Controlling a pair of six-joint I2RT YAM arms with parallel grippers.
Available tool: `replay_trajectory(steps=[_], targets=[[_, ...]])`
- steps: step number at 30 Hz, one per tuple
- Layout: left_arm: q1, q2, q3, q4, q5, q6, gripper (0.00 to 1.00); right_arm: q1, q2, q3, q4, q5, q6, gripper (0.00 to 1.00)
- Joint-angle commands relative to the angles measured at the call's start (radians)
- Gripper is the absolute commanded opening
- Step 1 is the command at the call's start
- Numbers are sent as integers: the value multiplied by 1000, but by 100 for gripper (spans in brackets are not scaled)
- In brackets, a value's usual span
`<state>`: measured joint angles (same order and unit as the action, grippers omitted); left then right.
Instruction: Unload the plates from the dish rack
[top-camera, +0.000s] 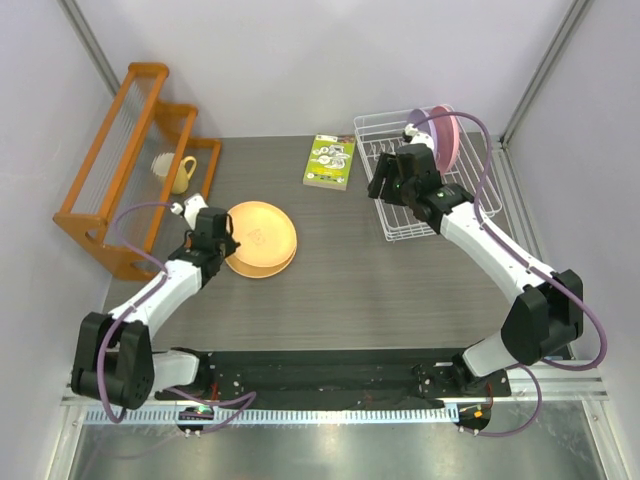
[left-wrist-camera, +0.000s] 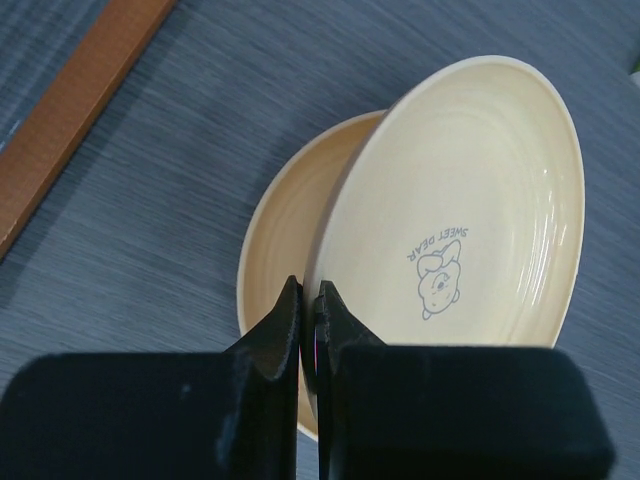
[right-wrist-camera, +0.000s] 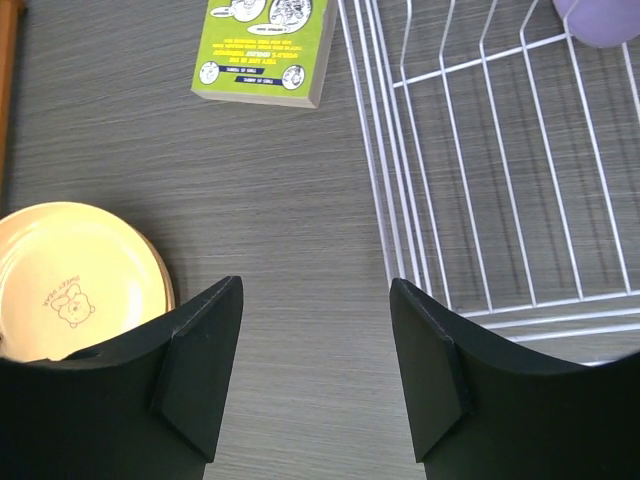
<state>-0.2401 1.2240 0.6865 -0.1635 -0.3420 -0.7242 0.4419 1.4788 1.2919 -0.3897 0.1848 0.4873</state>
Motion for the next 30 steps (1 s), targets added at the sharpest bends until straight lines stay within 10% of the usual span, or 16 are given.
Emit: replay_trajectory(steps=[1, 7, 13, 30], targets=[[5, 55, 1, 21, -32, -18, 1, -28, -49, 37, -17, 28, -42, 66], [5, 91, -8, 39, -17, -23, 20, -54, -31, 95, -55, 80, -104, 66], [5, 83, 8, 13, -15, -23, 69, -68, 60, 181, -67, 261, -231, 66], [4, -116, 117, 122, 378, 81, 83, -138, 440, 444, 133, 582, -593, 65]])
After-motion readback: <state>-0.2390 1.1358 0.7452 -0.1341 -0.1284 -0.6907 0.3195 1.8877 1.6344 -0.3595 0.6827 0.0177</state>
